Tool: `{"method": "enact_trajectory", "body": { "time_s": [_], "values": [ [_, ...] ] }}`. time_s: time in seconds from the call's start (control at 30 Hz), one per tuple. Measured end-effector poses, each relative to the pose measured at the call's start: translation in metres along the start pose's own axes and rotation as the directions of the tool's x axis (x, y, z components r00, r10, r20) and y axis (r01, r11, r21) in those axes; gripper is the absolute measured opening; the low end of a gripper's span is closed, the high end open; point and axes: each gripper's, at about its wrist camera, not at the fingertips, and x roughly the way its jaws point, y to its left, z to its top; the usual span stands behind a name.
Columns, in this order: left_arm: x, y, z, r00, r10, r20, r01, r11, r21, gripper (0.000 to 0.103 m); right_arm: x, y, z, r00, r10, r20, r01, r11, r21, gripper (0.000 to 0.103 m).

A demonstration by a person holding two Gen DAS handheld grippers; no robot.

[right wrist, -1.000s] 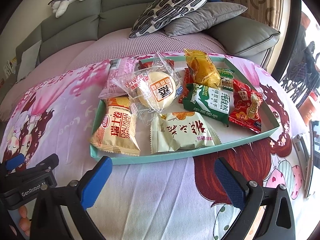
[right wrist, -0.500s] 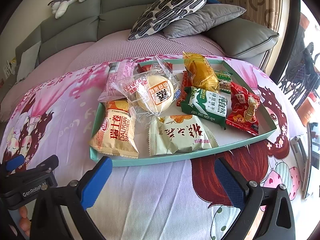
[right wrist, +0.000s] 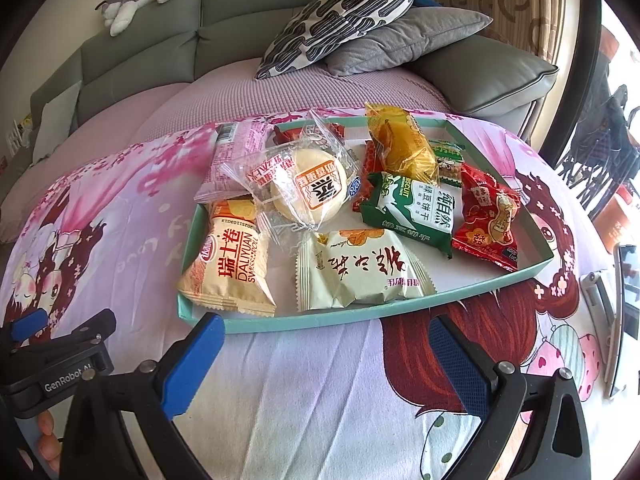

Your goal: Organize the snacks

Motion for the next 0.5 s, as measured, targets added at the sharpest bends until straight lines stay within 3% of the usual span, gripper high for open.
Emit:
{"method": "enact_trajectory", "body": {
  "time_s": [0.5],
  "values": [
    [0.0013,0.0000,-0.0005,1.000,0.007,0.000,-0.007,1.000,-0.009,0.101,0.0010,-0.0008,-0.0018,1.000,0.000,-0.002,0.000,1.000,-0.001,0.103]
  ]
}}
